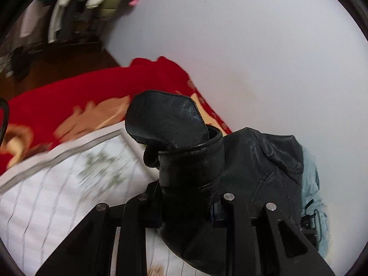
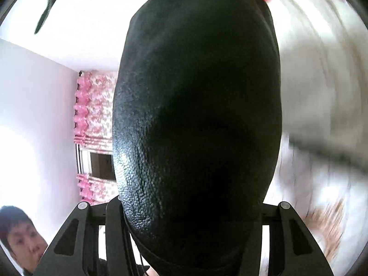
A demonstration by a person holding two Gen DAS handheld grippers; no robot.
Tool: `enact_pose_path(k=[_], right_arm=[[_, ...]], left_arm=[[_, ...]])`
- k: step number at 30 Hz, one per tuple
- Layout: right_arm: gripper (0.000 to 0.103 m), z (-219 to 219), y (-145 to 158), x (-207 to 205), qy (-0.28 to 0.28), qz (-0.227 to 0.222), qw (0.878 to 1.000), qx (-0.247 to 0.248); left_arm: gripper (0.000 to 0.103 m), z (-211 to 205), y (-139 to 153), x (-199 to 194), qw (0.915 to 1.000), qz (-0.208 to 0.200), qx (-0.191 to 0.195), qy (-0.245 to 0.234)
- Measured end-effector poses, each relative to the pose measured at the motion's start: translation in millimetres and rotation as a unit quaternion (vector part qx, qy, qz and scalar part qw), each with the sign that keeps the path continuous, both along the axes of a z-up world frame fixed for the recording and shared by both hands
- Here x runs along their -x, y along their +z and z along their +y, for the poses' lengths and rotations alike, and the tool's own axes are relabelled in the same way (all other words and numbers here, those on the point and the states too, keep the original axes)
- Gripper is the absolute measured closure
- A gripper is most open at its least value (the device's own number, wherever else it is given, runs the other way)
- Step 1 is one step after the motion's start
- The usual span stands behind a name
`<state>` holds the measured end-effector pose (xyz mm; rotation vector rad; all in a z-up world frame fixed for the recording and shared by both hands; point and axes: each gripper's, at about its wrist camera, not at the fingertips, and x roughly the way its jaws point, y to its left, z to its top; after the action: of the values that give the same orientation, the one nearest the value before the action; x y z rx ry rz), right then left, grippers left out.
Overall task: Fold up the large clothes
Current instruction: 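Lift the folded jacket with both grippers and carry it to the folded clothes stack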
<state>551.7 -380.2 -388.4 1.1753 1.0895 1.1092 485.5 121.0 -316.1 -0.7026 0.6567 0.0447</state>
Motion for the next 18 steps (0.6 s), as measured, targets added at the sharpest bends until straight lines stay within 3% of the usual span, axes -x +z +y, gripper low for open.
enact_pose_path(k=[5, 7, 11, 15, 18], right_arm=[[0.050, -24.1, -23.2, -82.9, 0.001, 0.000, 1.000, 0.023], [0.050, -36.7, -57.4, -110.3, 0.004, 0.029, 0.999, 0.026], [0.050, -60.9, -110.9, -125.9, 0.000, 0.057, 0.998, 0.037], [0.047, -84.9, -133.8, -123.2, -0.009, 0.083, 0.995, 0.055], [0.036, -80.8, -120.1, -122.7, -0.006, 0.083, 0.992, 0.099]], left_arm=[[0.080, -16.5, -43.9, -85.4, 0.9997, 0.018, 0.013, -0.011], [0.080, -26.0, -70.2, -105.4, 0.9993, 0.032, 0.009, -0.017], [0.078, -39.2, -122.1, -132.4, 0.9965, 0.073, -0.011, -0.038], [0.061, -43.8, -138.9, -138.6, 0.9932, 0.093, -0.034, -0.061], [0.050, -47.8, -130.1, -138.7, 0.9907, 0.103, -0.059, -0.067]])
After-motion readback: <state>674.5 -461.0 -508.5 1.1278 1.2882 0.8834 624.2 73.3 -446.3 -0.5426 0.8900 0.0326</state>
